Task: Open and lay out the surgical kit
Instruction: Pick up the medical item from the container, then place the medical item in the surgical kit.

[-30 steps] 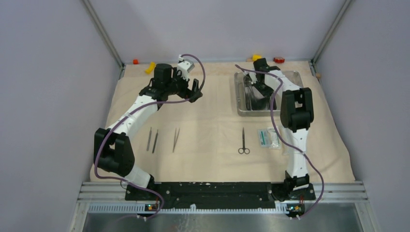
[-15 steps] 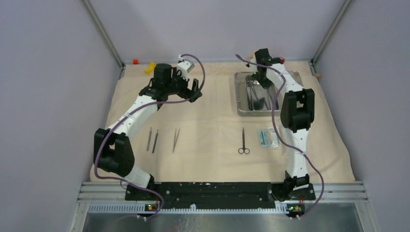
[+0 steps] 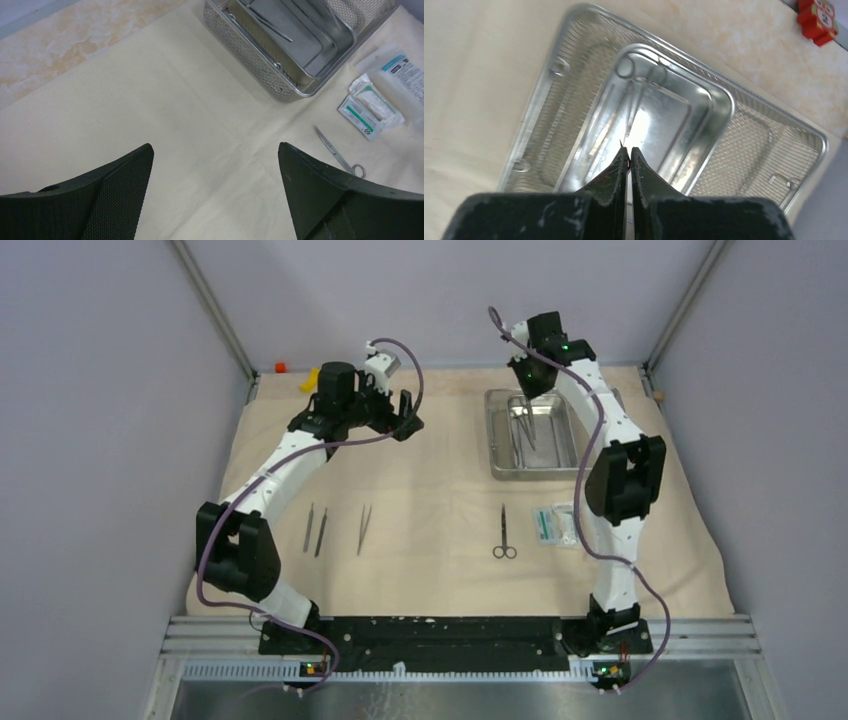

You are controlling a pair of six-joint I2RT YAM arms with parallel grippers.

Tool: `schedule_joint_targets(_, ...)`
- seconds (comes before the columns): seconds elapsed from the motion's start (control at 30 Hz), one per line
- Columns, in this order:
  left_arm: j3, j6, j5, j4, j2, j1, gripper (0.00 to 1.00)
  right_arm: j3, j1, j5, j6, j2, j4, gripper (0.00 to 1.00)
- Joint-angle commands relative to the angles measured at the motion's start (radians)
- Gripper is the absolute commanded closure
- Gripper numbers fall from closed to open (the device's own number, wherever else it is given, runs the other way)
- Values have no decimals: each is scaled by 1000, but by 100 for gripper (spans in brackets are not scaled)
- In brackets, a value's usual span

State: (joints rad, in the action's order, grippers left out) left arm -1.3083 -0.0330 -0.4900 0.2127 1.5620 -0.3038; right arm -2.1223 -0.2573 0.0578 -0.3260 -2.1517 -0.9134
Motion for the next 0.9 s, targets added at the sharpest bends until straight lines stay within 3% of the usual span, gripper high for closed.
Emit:
schedule_joint_targets(0.0, -58, 133, -54, -59, 32, -5, 1, 23, -37, -207, 212, 164, 144, 100)
schedule_joint_targets(0.23, -58, 232, -1, -73, 31, -55, 6, 419, -78, -414, 602, 327, 553, 100)
schedule_joint_targets(0.47, -12, 224, 87, -42, -18, -67, 5, 680, -129, -532, 853, 375, 839, 100)
schedule_joint_targets(0.6, 15, 188, 183, 2, -77, -32, 4, 766, -204, -555, 911, 349, 944, 100)
schedule_joint_targets(0.87, 93, 190, 227, -22, -204, 122, 2, 813, -371, -570, 994, 241, 1095, 100)
